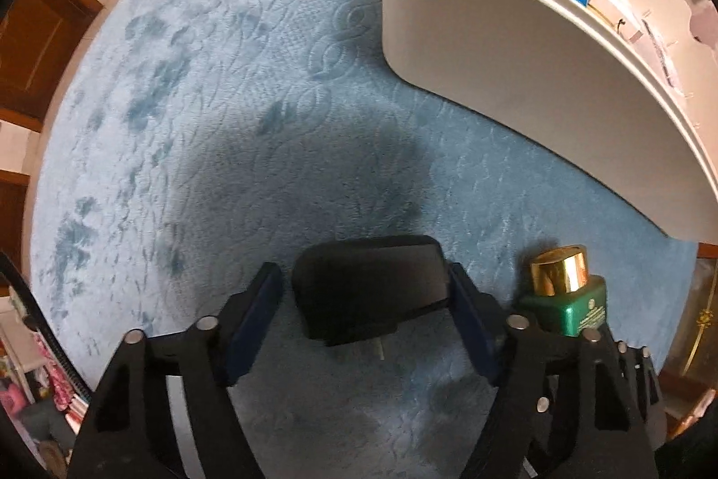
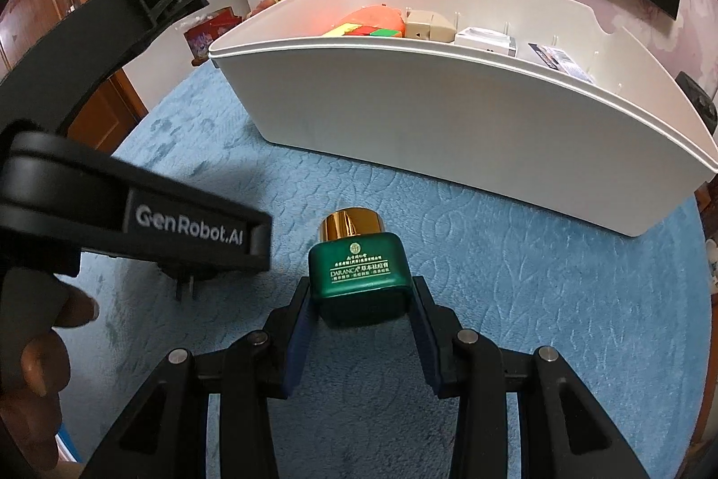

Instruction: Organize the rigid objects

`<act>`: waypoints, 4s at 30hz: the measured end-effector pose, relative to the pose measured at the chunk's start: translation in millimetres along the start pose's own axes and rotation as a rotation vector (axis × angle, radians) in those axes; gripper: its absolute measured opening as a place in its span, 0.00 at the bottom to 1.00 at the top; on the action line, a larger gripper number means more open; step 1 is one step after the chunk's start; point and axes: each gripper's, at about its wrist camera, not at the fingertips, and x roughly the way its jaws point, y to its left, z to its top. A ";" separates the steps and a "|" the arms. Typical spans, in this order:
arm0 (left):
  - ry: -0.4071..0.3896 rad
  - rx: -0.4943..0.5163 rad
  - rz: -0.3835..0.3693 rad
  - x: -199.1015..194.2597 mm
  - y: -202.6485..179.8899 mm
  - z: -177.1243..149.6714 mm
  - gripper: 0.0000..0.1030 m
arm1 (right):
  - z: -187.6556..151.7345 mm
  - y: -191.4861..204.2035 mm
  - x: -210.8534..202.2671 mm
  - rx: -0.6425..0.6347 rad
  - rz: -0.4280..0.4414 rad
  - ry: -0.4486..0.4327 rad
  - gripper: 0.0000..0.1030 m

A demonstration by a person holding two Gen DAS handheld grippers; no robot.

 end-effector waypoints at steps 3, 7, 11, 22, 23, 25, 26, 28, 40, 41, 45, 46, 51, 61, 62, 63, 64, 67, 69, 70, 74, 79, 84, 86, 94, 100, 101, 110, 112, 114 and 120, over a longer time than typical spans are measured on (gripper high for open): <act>-0.003 0.018 0.000 -0.1 -2.8 -4.3 0.65 | 1.2 -1.1 -0.4 0.010 0.005 0.002 0.40; -0.005 0.058 -0.010 -1.1 -1.6 -2.9 0.65 | 1.7 -2.1 -2.9 0.024 0.008 -0.001 0.40; -0.037 0.109 -0.010 -17.8 13.2 0.9 0.65 | 1.1 0.2 -15.5 0.031 0.004 -0.020 0.40; -0.216 0.241 -0.061 -97.6 17.9 4.8 0.65 | 22.8 8.1 -82.3 0.067 -0.016 -0.131 0.40; -0.233 0.259 -0.069 -107.1 16.4 5.0 0.65 | 26.2 7.2 -87.6 0.069 -0.023 -0.140 0.40; -0.259 0.289 -0.081 -120.4 12.4 7.1 0.65 | 35.2 5.0 -100.2 0.079 -0.034 -0.162 0.40; -0.272 0.303 -0.084 -127.5 6.7 12.0 0.65 | 40.7 3.5 -103.0 0.086 -0.041 -0.166 0.40; -0.291 0.332 -0.089 -136.7 -5.1 13.3 0.65 | 52.8 -1.7 -109.9 0.103 -0.069 -0.174 0.40; -0.437 0.461 -0.109 -178.2 -59.1 65.7 0.65 | 144.2 -57.4 -145.9 0.169 -0.247 -0.315 0.40; -0.443 0.456 -0.118 -178.9 -64.8 73.4 0.65 | 152.1 -63.2 -145.0 0.170 -0.271 -0.314 0.40; -0.463 0.446 -0.134 -178.5 -83.0 96.5 0.65 | 172.4 -87.3 -130.0 0.202 -0.303 -0.286 0.40; -0.473 0.449 -0.131 -176.2 -89.4 102.4 0.65 | 174.9 -93.4 -123.5 0.216 -0.297 -0.273 0.40; -0.468 0.458 -0.092 -149.8 -109.7 122.0 0.65 | 174.9 -118.1 -73.8 0.249 -0.264 -0.158 0.40; -0.320 0.459 -0.046 -74.6 -129.1 138.3 0.65 | 151.6 -121.5 -3.5 0.264 -0.229 0.026 0.40; -0.308 0.459 -0.051 -71.1 -129.3 138.7 0.65 | 150.4 -120.9 -1.5 0.262 -0.228 0.032 0.40; -0.296 0.458 -0.057 -68.2 -129.2 139.0 0.65 | 149.1 -120.2 0.5 0.260 -0.226 0.036 0.39; -0.291 0.457 -0.059 -66.6 -129.1 139.0 0.65 | 148.4 -120.2 1.0 0.256 -0.227 0.040 0.39; -0.291 0.462 -0.057 -64.6 -130.0 138.7 0.66 | 147.6 -118.7 3.1 0.241 -0.229 0.048 0.39; -0.292 0.461 -0.053 -63.7 -130.0 138.8 0.66 | 148.1 -115.2 1.6 0.219 -0.253 0.047 0.39; -0.288 0.461 -0.058 -62.9 -130.1 139.0 0.66 | 148.4 -113.9 1.0 0.207 -0.257 0.048 0.40; -0.260 0.471 -0.088 -58.9 -131.2 139.6 0.90 | 146.3 -109.2 -2.5 0.175 -0.271 0.047 0.64; -0.316 0.511 -0.065 -69.3 -130.4 130.9 0.93 | 139.8 -103.1 -10.9 0.160 -0.279 0.033 0.64; -0.312 0.492 -0.099 -83.1 -121.1 125.0 0.94 | 134.6 -93.5 -22.2 0.152 -0.268 0.025 0.64; -0.323 0.489 -0.103 -91.4 -117.6 120.8 0.94 | 132.6 -89.7 -26.7 0.150 -0.268 0.022 0.64; -0.392 0.470 -0.118 -134.8 -95.7 92.6 0.94 | 122.1 -64.7 -64.0 0.170 -0.236 -0.003 0.64; -0.420 0.440 -0.128 -165.2 -63.7 64.2 0.94 | 107.4 -37.5 -101.9 0.193 -0.214 -0.015 0.65; -0.426 0.438 -0.126 -170.6 -56.6 57.6 0.94 | 103.8 -32.0 -109.1 0.196 -0.214 -0.015 0.65; -0.455 0.403 -0.107 -212.8 1.2 2.7 0.94 | 75.3 11.2 -172.5 0.219 -0.214 -0.014 0.68; -0.469 0.404 -0.097 -221.9 12.2 -8.8 0.94 | 70.3 20.3 -188.6 0.241 -0.202 -0.023 0.68; -0.477 0.402 -0.103 -228.4 21.0 -17.2 0.94 | 67.8 25.8 -200.1 0.264 -0.192 -0.032 0.68; -0.494 0.386 -0.103 -245.5 42.7 -37.4 0.94 | 60.5 44.6 -232.6 0.290 -0.213 -0.069 0.68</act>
